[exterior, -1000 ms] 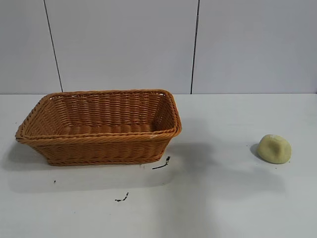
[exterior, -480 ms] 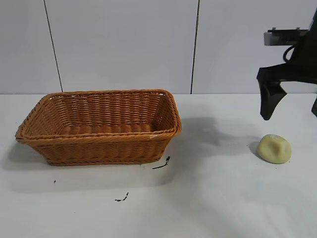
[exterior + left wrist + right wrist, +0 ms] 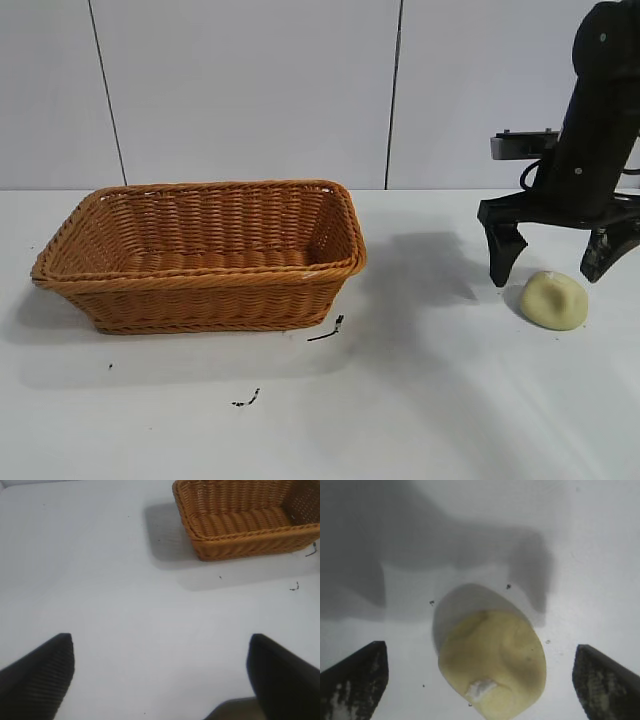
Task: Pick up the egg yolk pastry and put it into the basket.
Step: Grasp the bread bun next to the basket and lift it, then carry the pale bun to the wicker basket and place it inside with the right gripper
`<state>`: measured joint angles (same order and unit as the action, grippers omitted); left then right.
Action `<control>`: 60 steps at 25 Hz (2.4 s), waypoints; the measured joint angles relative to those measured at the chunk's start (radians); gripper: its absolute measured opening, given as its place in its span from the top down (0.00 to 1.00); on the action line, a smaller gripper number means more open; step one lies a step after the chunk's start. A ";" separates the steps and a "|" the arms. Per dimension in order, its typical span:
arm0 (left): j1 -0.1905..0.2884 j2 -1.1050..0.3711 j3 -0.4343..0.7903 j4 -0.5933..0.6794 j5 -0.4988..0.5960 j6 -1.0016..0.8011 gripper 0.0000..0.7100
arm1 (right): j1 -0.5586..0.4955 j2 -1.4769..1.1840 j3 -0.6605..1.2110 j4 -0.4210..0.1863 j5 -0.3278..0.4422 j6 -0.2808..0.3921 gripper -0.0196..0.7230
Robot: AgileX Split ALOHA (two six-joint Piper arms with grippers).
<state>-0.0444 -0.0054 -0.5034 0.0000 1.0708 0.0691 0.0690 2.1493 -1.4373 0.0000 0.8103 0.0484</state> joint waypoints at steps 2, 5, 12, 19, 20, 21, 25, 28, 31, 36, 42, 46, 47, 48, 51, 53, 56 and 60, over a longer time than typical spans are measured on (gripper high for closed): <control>0.000 0.000 0.000 0.000 0.000 0.000 0.02 | 0.000 0.002 0.000 0.000 -0.002 0.000 0.04; 0.000 0.000 0.000 0.000 0.000 0.000 0.02 | 0.000 0.002 -0.001 0.000 -0.014 -0.007 0.04; 0.000 0.000 0.000 0.000 0.000 0.000 0.02 | 0.000 0.010 -0.001 0.000 -0.021 -0.008 0.04; 0.000 0.000 0.000 0.000 0.000 0.000 0.02 | 0.000 0.030 -0.001 0.000 0.024 -0.008 0.05; 0.000 0.000 0.000 0.000 0.000 0.000 0.02 | 0.000 0.030 -0.001 0.000 0.024 -0.008 0.08; 0.000 0.000 0.000 0.000 0.000 0.000 0.02 | 0.000 0.030 -0.001 0.000 0.025 -0.008 0.13; 0.000 0.000 0.000 0.000 0.000 0.000 0.02 | 0.000 0.030 -0.001 -0.010 0.033 -0.008 0.50; 0.000 0.000 0.000 0.000 0.000 0.000 0.02 | 0.000 0.026 -0.003 -0.013 0.040 -0.008 0.74; 0.000 0.000 0.000 0.000 0.000 0.000 0.02 | 0.000 0.013 -0.022 -0.014 0.069 -0.008 0.80; 0.000 0.000 0.000 0.000 0.000 0.000 0.02 | 0.000 -0.060 -0.131 -0.016 0.179 -0.011 0.82; 0.000 0.000 0.000 0.000 0.000 0.000 0.02 | 0.000 -0.133 -0.297 -0.016 0.309 -0.014 0.82; 0.000 0.000 0.000 0.000 0.000 0.000 0.02 | 0.024 -0.133 -0.375 -0.021 0.372 -0.014 0.82; 0.000 0.000 0.000 0.000 0.000 0.000 0.02 | 0.040 -0.133 -0.395 -0.021 0.376 -0.014 0.82; 0.000 0.000 0.000 0.000 0.000 0.000 0.02 | 0.057 -0.133 -0.412 -0.022 0.377 -0.014 0.82; 0.000 0.000 0.000 0.000 0.000 0.000 0.02 | 0.127 -0.130 -0.468 -0.022 0.378 -0.014 0.82; 0.000 0.000 0.000 0.000 0.000 0.000 0.02 | 0.184 -0.114 -0.517 -0.021 0.388 -0.009 0.82; 0.000 0.000 0.000 0.000 0.000 0.000 0.02 | 0.267 -0.071 -0.591 -0.021 0.400 0.001 0.82; 0.000 0.000 0.000 0.000 0.000 0.000 0.02 | 0.384 0.010 -0.694 -0.021 0.401 0.005 0.82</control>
<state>-0.0444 -0.0054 -0.5034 0.0000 1.0708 0.0691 0.4525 2.1595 -2.1309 -0.0210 1.2115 0.0533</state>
